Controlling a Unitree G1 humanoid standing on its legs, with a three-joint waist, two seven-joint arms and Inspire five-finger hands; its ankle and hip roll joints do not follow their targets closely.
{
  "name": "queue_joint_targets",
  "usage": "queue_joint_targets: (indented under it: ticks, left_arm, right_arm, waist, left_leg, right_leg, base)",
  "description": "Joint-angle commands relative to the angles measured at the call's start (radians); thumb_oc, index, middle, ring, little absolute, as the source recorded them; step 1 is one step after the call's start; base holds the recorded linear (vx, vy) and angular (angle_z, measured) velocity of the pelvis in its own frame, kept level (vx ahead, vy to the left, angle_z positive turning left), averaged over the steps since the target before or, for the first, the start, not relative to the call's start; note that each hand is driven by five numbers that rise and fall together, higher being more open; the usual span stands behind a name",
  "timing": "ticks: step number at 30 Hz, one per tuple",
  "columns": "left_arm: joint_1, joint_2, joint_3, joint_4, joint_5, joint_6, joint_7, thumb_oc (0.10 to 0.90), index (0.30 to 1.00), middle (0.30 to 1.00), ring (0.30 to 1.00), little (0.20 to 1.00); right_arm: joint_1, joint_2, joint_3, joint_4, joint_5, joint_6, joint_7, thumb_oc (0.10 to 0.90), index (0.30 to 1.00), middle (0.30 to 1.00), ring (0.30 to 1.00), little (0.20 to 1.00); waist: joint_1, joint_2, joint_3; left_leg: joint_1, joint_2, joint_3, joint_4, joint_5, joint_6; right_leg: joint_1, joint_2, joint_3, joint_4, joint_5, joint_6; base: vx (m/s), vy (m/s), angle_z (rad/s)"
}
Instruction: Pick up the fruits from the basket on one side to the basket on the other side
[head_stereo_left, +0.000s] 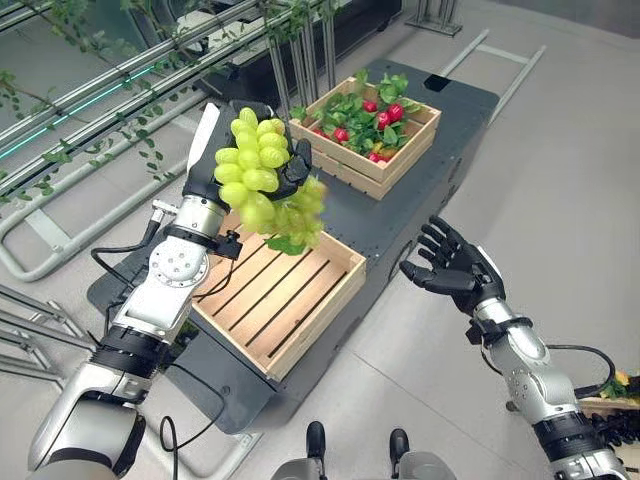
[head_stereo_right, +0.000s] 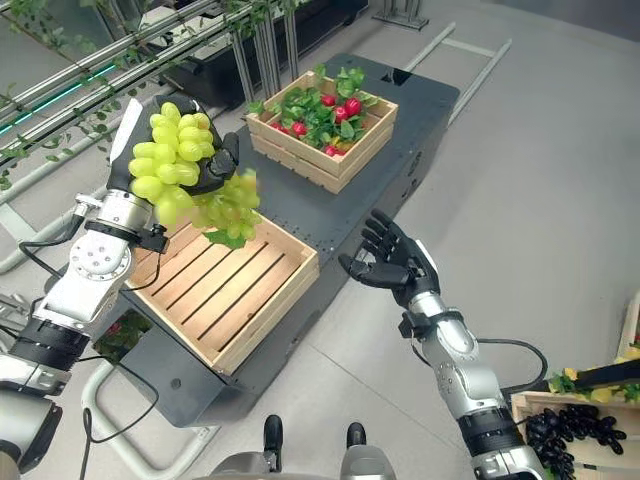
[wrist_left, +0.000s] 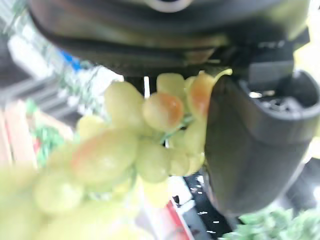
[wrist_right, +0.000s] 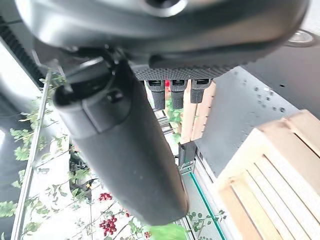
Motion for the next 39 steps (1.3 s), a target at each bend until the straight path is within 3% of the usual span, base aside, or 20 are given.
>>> queue_joint_targets:
  ticks: [1, 2, 5, 10, 12, 13, 14, 15, 17, 18, 19, 22, 28, 39]
  left_arm:
    - [-0.088, -0.020, 0.085, 0.045, -0.142, -0.062, -0.006, 0.400, 0.300, 0.300, 0.300, 0.300]
    - [-0.069, -0.012, 0.102, 0.015, -0.185, -0.033, -0.010, 0.400, 0.300, 0.300, 0.300, 0.300]
    - [-0.116, -0.026, 0.063, 0.039, -0.234, -0.020, -0.064, 0.400, 0.300, 0.300, 0.300, 0.300]
    - [-0.200, -0.034, -0.005, 0.049, -0.217, 0.051, -0.094, 0.400, 0.300, 0.300, 0.300, 0.300]
    - [-0.236, -0.016, -0.038, 0.076, -0.226, 0.075, -0.120, 0.400, 0.300, 0.300, 0.300, 0.300]
    - [-0.255, 0.006, -0.042, 0.096, -0.208, 0.099, -0.116, 0.400, 0.300, 0.300, 0.300, 0.300]
    - [-0.255, 0.028, -0.030, 0.111, -0.226, 0.102, -0.146, 0.400, 0.300, 0.300, 0.300, 0.300]
    - [-0.243, 0.043, -0.014, 0.114, -0.240, 0.108, -0.180, 0.400, 0.300, 0.300, 0.300, 0.300]
    - [-0.224, 0.057, -0.002, 0.113, -0.252, 0.105, -0.209, 0.400, 0.300, 0.300, 0.300, 0.300]
    - [-0.186, 0.084, 0.001, 0.093, -0.277, 0.110, -0.251, 0.400, 0.300, 0.300, 0.300, 0.300]
    - [-0.169, 0.090, 0.001, 0.080, -0.276, 0.122, -0.272, 0.400, 0.300, 0.300, 0.300, 0.300]
    - [-0.168, 0.079, -0.010, 0.081, -0.265, 0.143, -0.294, 0.400, 0.300, 0.300, 0.300, 0.300]
    - [-0.193, 0.047, -0.075, 0.083, -0.234, 0.171, -0.304, 0.400, 0.300, 0.300, 0.300, 0.300]
    - [-0.194, 0.029, -0.125, 0.063, -0.241, 0.220, -0.361, 0.400, 0.300, 0.300, 0.300, 0.300]
  right_arm:
    - [-0.086, -0.043, 0.039, -0.067, 0.033, -0.033, 0.096, 0.800, 0.900, 0.900, 0.900, 0.900]
    - [-0.144, -0.036, 0.084, -0.044, 0.030, -0.031, 0.102, 0.800, 0.900, 0.900, 0.900, 0.900]
    - [-0.200, -0.020, 0.131, -0.028, 0.014, -0.060, 0.027, 0.800, 0.900, 0.900, 0.900, 0.900]
    - [-0.228, -0.021, 0.119, -0.053, -0.003, -0.023, -0.017, 0.800, 0.900, 0.900, 0.900, 0.900]
    - [-0.262, -0.001, 0.139, -0.028, -0.007, -0.012, -0.017, 0.800, 0.900, 0.900, 0.900, 0.900]
    - [-0.307, 0.026, 0.161, 0.007, 0.010, 0.003, 0.010, 0.800, 0.900, 0.900, 0.900, 0.900]
    - [-0.332, 0.041, 0.178, 0.027, 0.027, 0.007, 0.019, 0.800, 0.900, 0.900, 0.900, 0.900]
    - [-0.337, 0.048, 0.192, 0.033, 0.043, 0.011, 0.021, 0.800, 0.900, 0.900, 0.900, 0.900]
    - [-0.331, 0.051, 0.199, 0.030, 0.058, 0.022, 0.027, 0.800, 0.900, 0.900, 0.900, 0.900]
    - [-0.300, 0.048, 0.199, 0.021, 0.090, 0.041, 0.052, 0.800, 0.900, 0.900, 0.900, 0.900]
    - [-0.290, 0.049, 0.204, 0.039, 0.103, 0.041, 0.077, 0.800, 0.900, 0.900, 0.900, 0.900]
    - [-0.328, 0.038, 0.241, 0.066, 0.158, 0.082, 0.082, 0.800, 0.900, 0.900, 0.900, 0.900]
    - [-0.375, 0.005, 0.271, 0.035, 0.174, 0.120, 0.044, 0.800, 0.900, 0.900, 0.900, 0.900]
    - [-0.348, -0.014, 0.303, 0.015, 0.211, 0.173, 0.093, 0.800, 0.900, 0.900, 0.900, 0.900]
  waist:
    - [0.016, -0.037, -0.184]
    - [0.055, -0.035, -0.174]
    - [0.044, -0.019, -0.164]
    - [0.023, -0.016, -0.150]
    - [0.030, -0.013, -0.138]
    - [0.062, -0.013, -0.124]
    - [0.089, -0.005, -0.116]
    - [0.107, 0.007, -0.116]
    - [0.118, 0.012, -0.116]
    - [0.135, 0.001, -0.122]
    - [0.156, -0.018, -0.134]
    - [0.155, -0.035, -0.137]
    - [0.137, -0.039, -0.156]
    - [0.112, -0.039, -0.192]
  left_leg:
    - [0.000, -0.081, -0.124, 0.152, -0.133, 0.005]
    - [-0.009, -0.145, -0.274, 0.130, -0.120, 0.035]
    - [0.006, -0.115, -0.204, 0.077, -0.098, 0.045]
    - [0.023, -0.138, -0.197, 0.019, -0.082, 0.057]
    - [0.018, -0.140, -0.167, 0.001, -0.077, 0.060]
    - [0.019, -0.126, -0.092, 0.001, -0.080, 0.054]
    - [0.012, -0.108, -0.036, 0.001, -0.067, 0.050]
    - [0.003, -0.088, -0.002, 0.001, -0.053, 0.048]
    - [-0.001, -0.080, 0.020, 0.002, -0.047, 0.048]
    - [-0.020, -0.075, 0.035, 0.017, -0.036, 0.042]
    - [-0.031, -0.067, 0.051, 0.025, -0.032, 0.026]
    - [-0.040, -0.047, 0.057, 0.032, -0.028, -0.005]
    - [-0.035, -0.036, 0.046, 0.001, -0.028, -0.013]
    - [0.003, -0.036, 0.028, 0.001, -0.050, -0.009]
  right_leg:
    - [-0.014, -0.004, 0.121, 0.042, 0.048, -0.058]
    - [-0.028, 0.019, 0.188, 0.059, 0.058, -0.060]
    - [-0.049, 0.012, 0.196, 0.070, 0.062, -0.042]
    - [-0.101, -0.010, 0.231, 0.048, 0.143, 0.005]
    - [-0.130, -0.028, 0.175, 0.069, 0.173, 0.021]
    - [-0.143, -0.075, 0.052, 0.145, 0.189, 0.033]
    - [-0.148, -0.108, -0.016, 0.222, 0.192, 0.035]
    - [-0.142, -0.117, -0.049, 0.277, 0.178, 0.028]
    - [-0.139, -0.111, -0.051, 0.330, 0.152, 0.027]
    - [-0.090, -0.097, -0.067, 0.268, 0.099, 0.016]
    - [-0.012, -0.108, -0.111, 0.127, 0.066, 0.016]
    - [0.012, -0.082, -0.089, -0.027, 0.101, 0.016]
    - [0.011, -0.065, -0.090, -0.055, 0.097, -0.004]
    - [0.026, -0.058, -0.092, -0.055, 0.090, -0.012]
  base:
    - [0.02, 0.031, -0.82]
    - [-0.02, 0.049, -0.89]
    - [-0.12, 0.142, -1.46]
    - [-0.06, 0.082, -0.47]
    - [-0.14, 0.018, -0.45]
    - [-0.23, 0.013, -0.96]
    - [-0.27, 0.017, -1.37]
    - [-0.21, 0.021, -2.09]
    - [-0.07, -0.032, -1.48]
    - [0.01, -0.137, -0.44]
    - [0.02, -0.187, -0.49]
    - [0.03, -0.125, -0.34]
    - [0.02, -0.033, -0.06]
    - [0.05, -0.013, 0.00]
